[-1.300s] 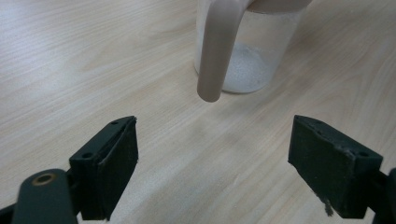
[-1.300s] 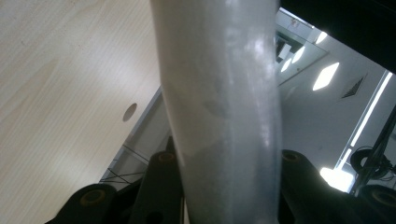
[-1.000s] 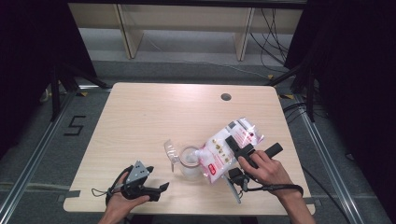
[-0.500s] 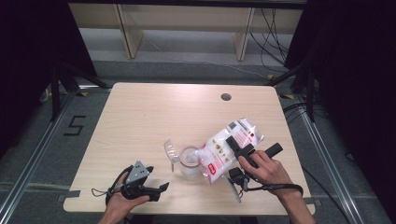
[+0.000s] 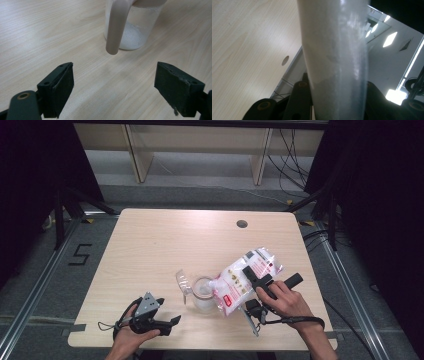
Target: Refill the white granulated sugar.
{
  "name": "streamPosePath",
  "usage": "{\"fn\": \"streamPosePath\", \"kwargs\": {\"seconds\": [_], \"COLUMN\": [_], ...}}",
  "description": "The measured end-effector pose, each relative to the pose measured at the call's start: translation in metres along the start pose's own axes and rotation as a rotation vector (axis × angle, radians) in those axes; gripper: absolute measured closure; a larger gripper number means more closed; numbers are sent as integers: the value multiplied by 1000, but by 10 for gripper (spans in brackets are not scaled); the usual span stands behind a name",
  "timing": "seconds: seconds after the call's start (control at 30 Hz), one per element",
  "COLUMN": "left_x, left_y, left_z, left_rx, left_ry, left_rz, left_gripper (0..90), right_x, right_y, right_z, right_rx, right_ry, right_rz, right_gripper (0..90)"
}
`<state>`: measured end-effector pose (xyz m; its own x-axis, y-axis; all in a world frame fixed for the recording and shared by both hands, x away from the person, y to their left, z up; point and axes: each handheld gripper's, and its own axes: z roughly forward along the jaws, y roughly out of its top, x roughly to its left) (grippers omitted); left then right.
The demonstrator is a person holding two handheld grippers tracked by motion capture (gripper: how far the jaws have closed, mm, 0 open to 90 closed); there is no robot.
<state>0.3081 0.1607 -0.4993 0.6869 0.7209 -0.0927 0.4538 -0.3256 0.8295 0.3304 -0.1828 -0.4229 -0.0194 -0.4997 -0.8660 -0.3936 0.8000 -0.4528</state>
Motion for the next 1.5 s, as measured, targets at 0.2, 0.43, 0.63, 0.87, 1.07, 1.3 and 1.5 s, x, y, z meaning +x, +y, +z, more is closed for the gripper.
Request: {"fn": "streamPosePath", "kwargs": {"seconds": [0.2, 0.43, 0.63, 0.87, 1.07, 1.3, 1.5], "left_x": [1, 0, 1, 1, 1, 1, 0], "left_y": [0, 0, 0, 0, 0, 0, 0], "left_z": [0, 0, 0, 0, 0, 0, 1], "left_rx": [1, 2, 0, 2, 1, 2, -2], "left_ry": [-7, -5, -5, -8, -8, -5, -7], "left_rz": [13, 8, 10, 14, 15, 8, -6], "left_gripper": [155, 156, 155, 155, 156, 155, 155], "right_x": [0, -2, -2, -1, -2, -1, -1], "right_y": [0, 0, 0, -1, -1, -1, -1], "right_z": [1, -1, -1, 0, -1, 0, 0], "right_rx": [-1, -5, -10, -3, -6, -4, -4], "right_ry": [6, -9, -7, -3, -6, -5, -4], "right_rz": [1, 8, -5, 2, -1, 1, 1], "right_gripper": [752, 753, 753, 753, 753, 753, 753]}}
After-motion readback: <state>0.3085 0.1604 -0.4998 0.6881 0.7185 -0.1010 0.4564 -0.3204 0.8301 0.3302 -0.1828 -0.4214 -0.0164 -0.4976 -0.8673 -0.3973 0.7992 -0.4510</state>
